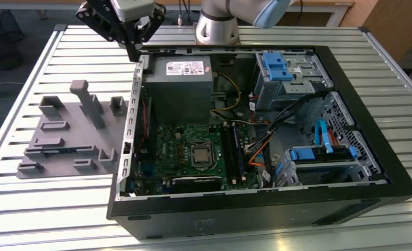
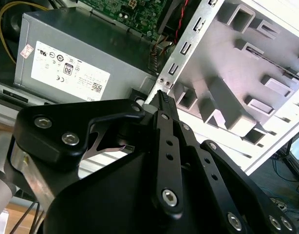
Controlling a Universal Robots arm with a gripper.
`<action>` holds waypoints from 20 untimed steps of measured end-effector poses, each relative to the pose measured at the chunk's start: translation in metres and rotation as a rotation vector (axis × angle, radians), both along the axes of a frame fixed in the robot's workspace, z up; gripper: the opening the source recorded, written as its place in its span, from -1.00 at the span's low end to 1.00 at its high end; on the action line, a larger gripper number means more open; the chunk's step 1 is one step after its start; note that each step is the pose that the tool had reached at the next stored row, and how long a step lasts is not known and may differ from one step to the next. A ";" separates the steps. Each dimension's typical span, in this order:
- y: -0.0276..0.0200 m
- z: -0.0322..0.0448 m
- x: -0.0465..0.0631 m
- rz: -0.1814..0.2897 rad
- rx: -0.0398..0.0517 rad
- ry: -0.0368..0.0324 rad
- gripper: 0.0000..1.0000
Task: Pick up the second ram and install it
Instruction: 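Reach for the second ram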
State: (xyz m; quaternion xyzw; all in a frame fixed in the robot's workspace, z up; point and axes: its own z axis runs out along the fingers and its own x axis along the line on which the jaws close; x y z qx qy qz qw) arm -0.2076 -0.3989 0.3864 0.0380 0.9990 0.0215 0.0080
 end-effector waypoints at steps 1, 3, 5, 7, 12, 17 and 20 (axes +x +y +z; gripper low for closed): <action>0.0000 -0.0001 -0.001 0.000 0.0001 0.0001 -0.79; 0.0000 -0.0002 -0.003 0.000 0.0000 0.0004 -0.79; 0.0000 -0.0004 -0.004 0.000 0.0001 0.0007 -0.79; 0.0000 -0.0005 -0.006 0.000 0.0001 0.0009 -0.79; 0.0000 -0.0008 -0.009 0.000 0.0001 0.0014 -0.79; 0.0000 -0.0010 -0.013 0.000 0.0000 0.0023 -0.79; 0.0000 -0.0013 -0.015 0.000 0.0001 0.0026 -0.79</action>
